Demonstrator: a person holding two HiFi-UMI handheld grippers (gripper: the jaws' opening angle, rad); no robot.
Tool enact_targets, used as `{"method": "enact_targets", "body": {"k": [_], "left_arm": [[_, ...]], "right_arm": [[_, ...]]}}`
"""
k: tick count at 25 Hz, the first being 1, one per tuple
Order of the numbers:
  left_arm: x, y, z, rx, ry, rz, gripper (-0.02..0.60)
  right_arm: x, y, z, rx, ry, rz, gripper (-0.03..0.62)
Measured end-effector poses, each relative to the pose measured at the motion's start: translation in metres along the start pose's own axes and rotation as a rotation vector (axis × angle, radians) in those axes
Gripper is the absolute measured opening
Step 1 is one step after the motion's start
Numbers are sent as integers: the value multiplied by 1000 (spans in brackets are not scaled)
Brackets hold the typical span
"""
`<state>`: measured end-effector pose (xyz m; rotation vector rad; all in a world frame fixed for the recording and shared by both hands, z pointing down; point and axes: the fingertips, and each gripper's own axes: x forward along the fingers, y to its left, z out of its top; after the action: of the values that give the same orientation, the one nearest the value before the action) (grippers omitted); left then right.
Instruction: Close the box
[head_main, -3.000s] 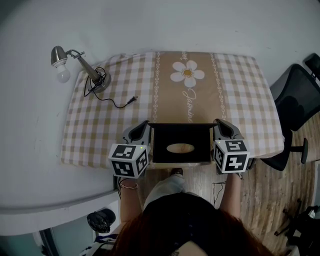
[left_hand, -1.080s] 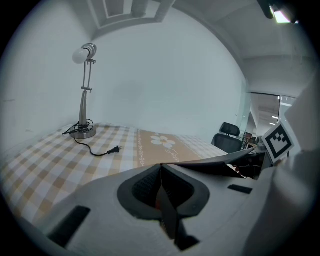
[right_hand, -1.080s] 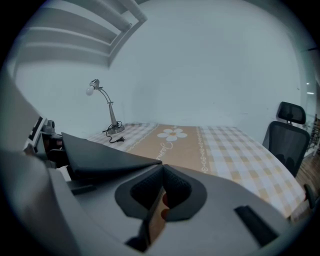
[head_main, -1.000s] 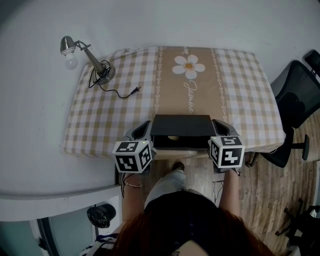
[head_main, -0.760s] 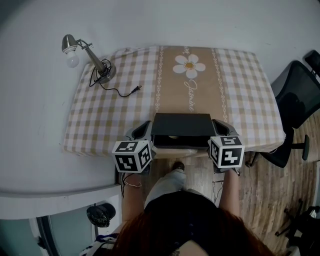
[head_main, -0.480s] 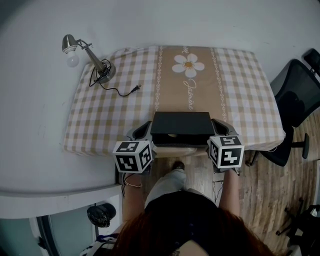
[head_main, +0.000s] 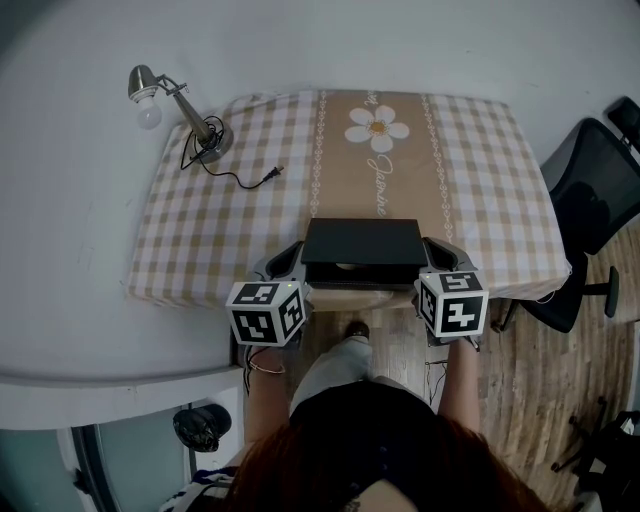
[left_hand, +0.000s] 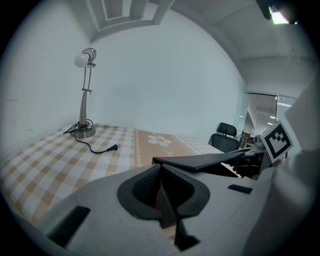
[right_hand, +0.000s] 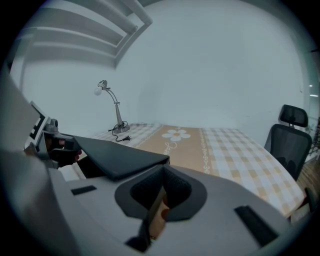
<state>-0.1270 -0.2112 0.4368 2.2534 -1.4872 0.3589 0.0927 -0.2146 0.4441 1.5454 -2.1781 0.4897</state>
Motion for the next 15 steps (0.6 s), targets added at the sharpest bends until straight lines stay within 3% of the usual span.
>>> {"method": "enact_targets", "body": {"k": [15], "left_arm": [[-14, -8, -4, 16, -14, 5, 29]], "right_arm": [[-13, 5, -5, -18, -2, 11, 18]]}}
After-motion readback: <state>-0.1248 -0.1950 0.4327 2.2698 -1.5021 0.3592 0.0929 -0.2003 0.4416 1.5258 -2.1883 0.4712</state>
